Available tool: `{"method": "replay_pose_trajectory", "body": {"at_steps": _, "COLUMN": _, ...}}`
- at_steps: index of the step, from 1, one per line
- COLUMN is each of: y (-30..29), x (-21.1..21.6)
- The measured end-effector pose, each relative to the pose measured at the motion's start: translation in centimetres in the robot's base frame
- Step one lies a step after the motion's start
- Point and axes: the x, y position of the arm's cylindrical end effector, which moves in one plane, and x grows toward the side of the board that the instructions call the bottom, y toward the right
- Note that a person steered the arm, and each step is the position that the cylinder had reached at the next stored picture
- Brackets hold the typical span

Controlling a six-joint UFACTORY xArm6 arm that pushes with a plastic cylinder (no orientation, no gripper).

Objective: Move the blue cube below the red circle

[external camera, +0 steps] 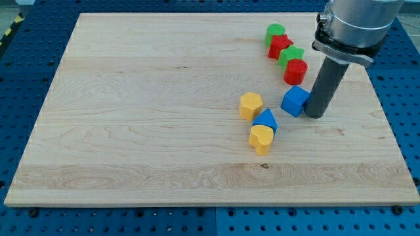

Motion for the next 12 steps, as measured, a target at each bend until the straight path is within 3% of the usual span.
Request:
{"method": "replay_pose_trajectory", "body": {"at_steps": 1, "y": 3.0, "x": -0.3}}
{"method": "replay_pose_trajectory", "body": {"at_steps": 4, "y": 1.7, "x": -2.2}}
{"method": "replay_pose_trajectory", "body": {"at_steps": 6, "y": 2.8, "x": 0.9}}
{"method": "replay_pose_trajectory", "body": {"at_steps": 12, "y": -1.4, "x": 0.1}}
